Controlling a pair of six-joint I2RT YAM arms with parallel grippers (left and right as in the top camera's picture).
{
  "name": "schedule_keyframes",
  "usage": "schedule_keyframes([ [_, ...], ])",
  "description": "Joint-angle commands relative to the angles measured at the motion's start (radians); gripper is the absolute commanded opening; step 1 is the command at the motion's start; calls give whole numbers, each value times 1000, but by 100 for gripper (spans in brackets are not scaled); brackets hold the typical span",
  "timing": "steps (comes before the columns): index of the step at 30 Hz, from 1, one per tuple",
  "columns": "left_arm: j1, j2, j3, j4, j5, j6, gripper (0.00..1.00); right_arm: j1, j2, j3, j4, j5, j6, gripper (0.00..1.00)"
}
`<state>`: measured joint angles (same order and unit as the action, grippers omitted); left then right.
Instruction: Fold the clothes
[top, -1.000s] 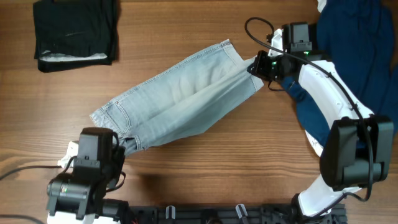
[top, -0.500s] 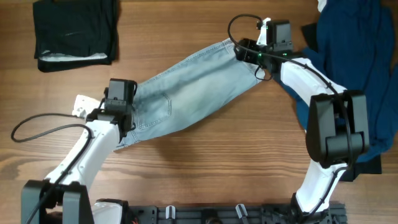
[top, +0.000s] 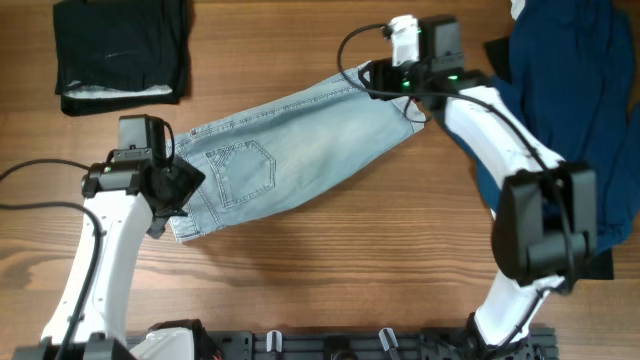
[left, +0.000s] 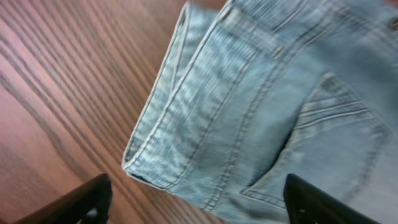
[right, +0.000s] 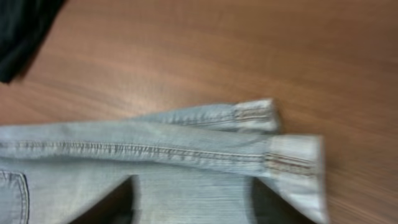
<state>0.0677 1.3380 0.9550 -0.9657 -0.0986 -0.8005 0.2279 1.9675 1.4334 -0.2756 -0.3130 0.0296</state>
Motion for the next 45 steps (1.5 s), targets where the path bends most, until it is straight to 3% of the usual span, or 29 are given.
schedule_keyframes([
  [1,0,61,-40,-4,20,16,74,30,101,7,-18,32,44,26],
  [3,0,77,-57,-4,19,16,71,30,139,5,-24,32,79,19],
  [6,0,85,-60,6,4,16,75,30,187,5,20,53,96,19],
  [9,0,85,-60,37,4,15,79,30,217,5,200,86,163,22],
  [12,0,92,-60,60,5,8,91,30,226,9,363,115,217,24],
  [15,0,111,-60,58,4,9,98,27,225,51,246,114,202,39],
  [16,0,114,-60,55,1,9,98,18,218,86,140,99,175,63],
  [17,0,114,-60,50,-5,11,100,7,206,111,62,94,163,80],
  [18,0,114,-60,47,-16,12,100,-7,188,135,-8,92,153,93],
  [19,0,114,-60,39,-39,12,100,-33,161,163,-80,87,151,99],
  [21,0,114,-60,36,-70,21,100,-82,108,195,-171,40,122,100],
  [24,0,115,-60,77,-71,141,99,-119,65,196,-261,-60,34,99],
  [27,2,115,-60,116,-94,239,98,-116,95,195,-280,-59,-45,83],
  [28,3,115,-60,132,-93,272,98,-116,110,195,-284,-59,-58,72],
  [29,3,115,-60,133,-93,273,98,-114,138,195,-301,-76,-87,53],
  [31,3,115,-60,118,-75,259,92,-113,169,195,-315,-105,-95,25],
  [32,5,115,-60,118,-63,244,88,-113,183,195,-316,-116,-93,7],
  [35,51,115,-60,121,-14,243,80,-113,220,194,-311,-115,-90,4],
  [38,115,115,-60,165,59,269,93,-113,255,194,-299,-125,-90,4],
  [40,148,115,-71,233,190,385,95,-113,280,194,-298,-134,-90,4],
  [45,185,124,-122,325,264,509,98,-112,311,194,-298,-134,-95,4],
])
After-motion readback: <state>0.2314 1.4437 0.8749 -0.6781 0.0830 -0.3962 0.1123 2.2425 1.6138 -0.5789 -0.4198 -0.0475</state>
